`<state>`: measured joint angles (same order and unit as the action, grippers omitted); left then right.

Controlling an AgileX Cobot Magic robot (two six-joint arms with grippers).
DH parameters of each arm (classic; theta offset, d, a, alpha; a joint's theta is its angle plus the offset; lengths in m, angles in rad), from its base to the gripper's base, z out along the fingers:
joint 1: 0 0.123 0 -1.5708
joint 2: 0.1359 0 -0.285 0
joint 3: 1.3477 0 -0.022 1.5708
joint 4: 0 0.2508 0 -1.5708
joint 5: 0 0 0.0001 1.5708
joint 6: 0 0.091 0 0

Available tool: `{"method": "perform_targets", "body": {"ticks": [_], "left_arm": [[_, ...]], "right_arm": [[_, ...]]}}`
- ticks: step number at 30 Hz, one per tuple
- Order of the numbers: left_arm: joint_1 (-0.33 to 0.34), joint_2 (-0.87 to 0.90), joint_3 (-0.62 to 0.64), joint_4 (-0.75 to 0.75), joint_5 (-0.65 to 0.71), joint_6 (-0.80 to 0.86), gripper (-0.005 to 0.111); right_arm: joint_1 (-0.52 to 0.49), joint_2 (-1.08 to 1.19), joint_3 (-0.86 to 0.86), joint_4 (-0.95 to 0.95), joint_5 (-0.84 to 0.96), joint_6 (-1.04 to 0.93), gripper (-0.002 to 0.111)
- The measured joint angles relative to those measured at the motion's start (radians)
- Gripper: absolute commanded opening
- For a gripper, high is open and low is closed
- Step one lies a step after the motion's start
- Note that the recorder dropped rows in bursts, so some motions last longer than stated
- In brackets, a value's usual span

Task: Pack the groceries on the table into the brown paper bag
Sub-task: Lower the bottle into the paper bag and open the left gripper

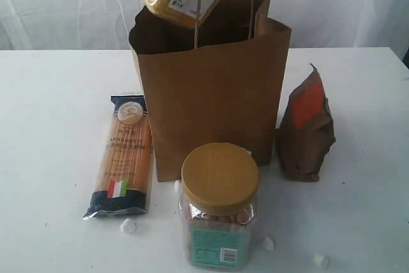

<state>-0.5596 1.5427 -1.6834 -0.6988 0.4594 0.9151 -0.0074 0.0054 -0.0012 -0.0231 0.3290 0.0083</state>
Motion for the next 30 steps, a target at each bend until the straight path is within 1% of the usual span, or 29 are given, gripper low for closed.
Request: {"method": "perform_targets", "body": {"ticks": [4, 8, 11, 20, 22, 28, 30], "left_arm": [[0.000, 0.002, 0.027, 0.061, 0.033, 0.004, 0.000], [0.000, 0.002, 0.067, 0.065, 0.062, 0.004, 0.000], [0.000, 0.002, 0.091, 0.065, 0.048, 0.004, 0.000], [0.000, 0.002, 0.095, 0.070, 0.003, 0.004, 0.000], [0.000, 0.002, 0.095, 0.070, 0.003, 0.004, 0.007], [0.000, 0.002, 0.095, 0.083, 0.038, 0.037, 0.042], [0.000, 0.002, 0.095, 0.090, 0.052, 0.041, 0.051]], "right_arm": [[0.000, 0.000, 0.000, 0.000, 0.000, 0.000, 0.000], [0.000, 0.000, 0.000, 0.000, 0.000, 0.000, 0.000], [0.000, 0.000, 0.000, 0.000, 0.000, 0.000, 0.000], [0.000, 0.000, 0.000, 0.002, 0.000, 0.000, 0.000], [0.000, 0.000, 0.000, 0.002, 0.000, 0.000, 0.000], [0.000, 0.000, 0.000, 0.003, 0.000, 0.000, 0.000], [0.000, 0.000, 0.000, 0.003, 0.000, 0.002, 0.000]]}}
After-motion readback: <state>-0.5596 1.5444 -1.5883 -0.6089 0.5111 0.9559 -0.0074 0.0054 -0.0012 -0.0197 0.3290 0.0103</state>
